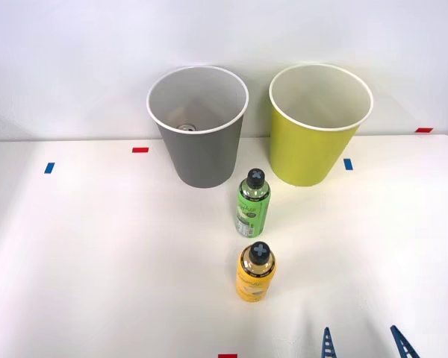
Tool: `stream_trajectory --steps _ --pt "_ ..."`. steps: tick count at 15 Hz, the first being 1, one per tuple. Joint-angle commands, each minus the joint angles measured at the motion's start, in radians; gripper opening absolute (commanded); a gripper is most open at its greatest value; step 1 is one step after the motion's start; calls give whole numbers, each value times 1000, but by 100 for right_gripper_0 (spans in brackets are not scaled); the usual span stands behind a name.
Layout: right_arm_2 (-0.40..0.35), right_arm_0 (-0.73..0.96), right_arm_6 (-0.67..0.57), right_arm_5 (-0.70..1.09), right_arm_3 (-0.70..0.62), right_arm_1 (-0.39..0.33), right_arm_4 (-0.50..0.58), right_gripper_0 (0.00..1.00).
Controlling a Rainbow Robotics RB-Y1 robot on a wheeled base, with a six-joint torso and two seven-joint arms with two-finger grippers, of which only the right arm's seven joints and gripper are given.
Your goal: Put cans in the gray bin, plastic bottles in the light green bin
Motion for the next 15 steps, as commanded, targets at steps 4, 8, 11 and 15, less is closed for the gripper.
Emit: stream_trajectory --steps 4,8,11,15 --pt "0 0 0 0 0 0 0 100" --pt "0 0 0 0 0 0 0 100" --pt "0 0 0 0 0 0 0 100" --pt "0 0 0 0 0 0 0 100"
